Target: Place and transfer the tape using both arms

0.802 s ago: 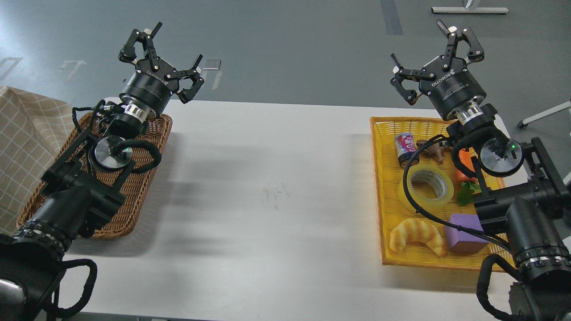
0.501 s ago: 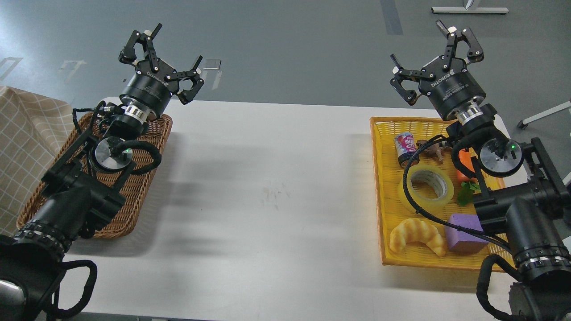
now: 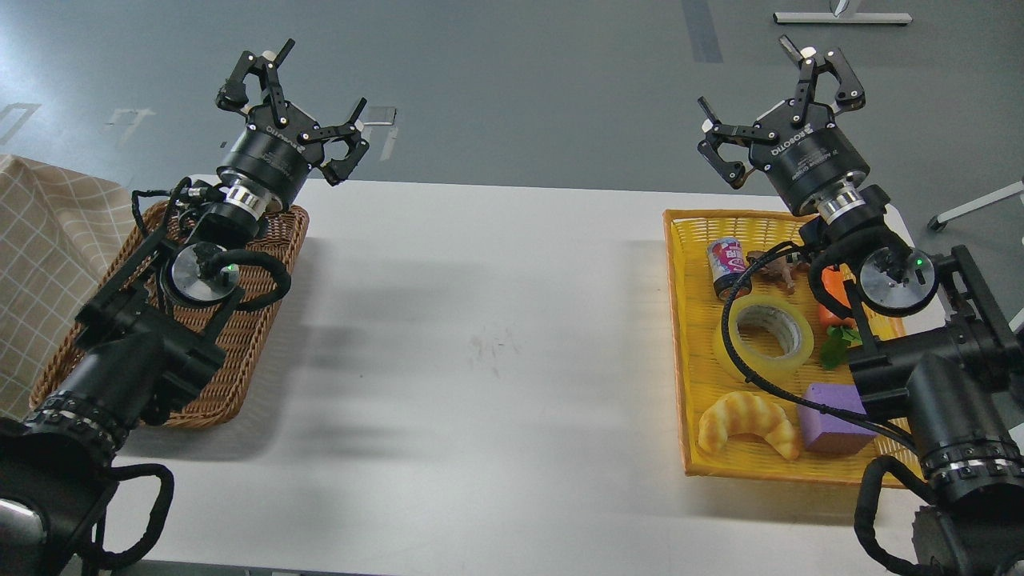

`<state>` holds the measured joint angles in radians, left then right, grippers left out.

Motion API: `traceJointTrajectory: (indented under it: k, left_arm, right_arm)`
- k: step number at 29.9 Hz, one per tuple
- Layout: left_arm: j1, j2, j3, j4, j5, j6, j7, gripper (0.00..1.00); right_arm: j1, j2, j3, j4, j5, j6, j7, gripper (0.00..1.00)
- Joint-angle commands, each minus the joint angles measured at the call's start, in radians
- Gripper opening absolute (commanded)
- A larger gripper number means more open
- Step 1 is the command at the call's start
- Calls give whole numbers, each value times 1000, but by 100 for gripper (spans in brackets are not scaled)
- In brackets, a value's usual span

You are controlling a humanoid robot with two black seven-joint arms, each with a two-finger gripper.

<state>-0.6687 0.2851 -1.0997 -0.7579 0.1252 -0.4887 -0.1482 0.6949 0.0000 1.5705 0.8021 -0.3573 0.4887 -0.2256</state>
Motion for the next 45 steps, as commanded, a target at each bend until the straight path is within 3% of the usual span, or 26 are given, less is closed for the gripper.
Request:
traceJointTrajectory:
  k: [1,45]
  left_arm:
    - [3,-1,1,0,1,0,-1,98]
    - [-2,-1,-12,-11,-1,0,-4,98]
  right_arm:
    - [0,0,-4,5,0,0,2,100]
    - [-2,0,-21,8,-8,0,11,100]
